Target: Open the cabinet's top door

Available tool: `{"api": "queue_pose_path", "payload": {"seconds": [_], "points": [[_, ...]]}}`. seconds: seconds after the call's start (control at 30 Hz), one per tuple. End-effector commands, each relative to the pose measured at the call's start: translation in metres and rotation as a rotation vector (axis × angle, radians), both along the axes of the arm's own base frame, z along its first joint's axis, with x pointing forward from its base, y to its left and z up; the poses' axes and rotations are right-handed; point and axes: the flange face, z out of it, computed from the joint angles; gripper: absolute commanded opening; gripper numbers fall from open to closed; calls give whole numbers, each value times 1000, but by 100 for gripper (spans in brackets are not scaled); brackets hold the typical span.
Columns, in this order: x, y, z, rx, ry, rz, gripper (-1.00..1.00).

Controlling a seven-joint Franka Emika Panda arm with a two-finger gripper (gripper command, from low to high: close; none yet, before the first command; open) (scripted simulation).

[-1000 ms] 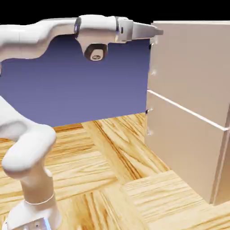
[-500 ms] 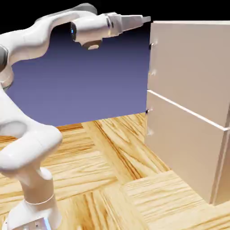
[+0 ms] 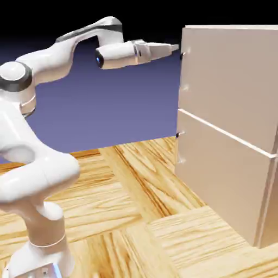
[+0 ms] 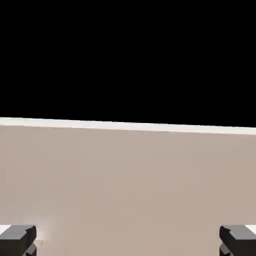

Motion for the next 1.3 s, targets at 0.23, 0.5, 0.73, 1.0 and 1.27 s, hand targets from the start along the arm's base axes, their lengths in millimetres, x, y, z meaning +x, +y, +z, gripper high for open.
{"api": "queue_pose_path", "payload": {"seconds": [0.23, 0.5, 0.73, 1.0, 1.27], "points": [[35, 47, -73, 28, 99, 38, 0], [85, 46, -73, 28, 99, 38, -100], [44, 33, -73, 24, 100, 118, -100], [-9, 12, -73, 19, 101, 227, -100], [-58, -14, -73, 14, 102, 330, -100]]}}
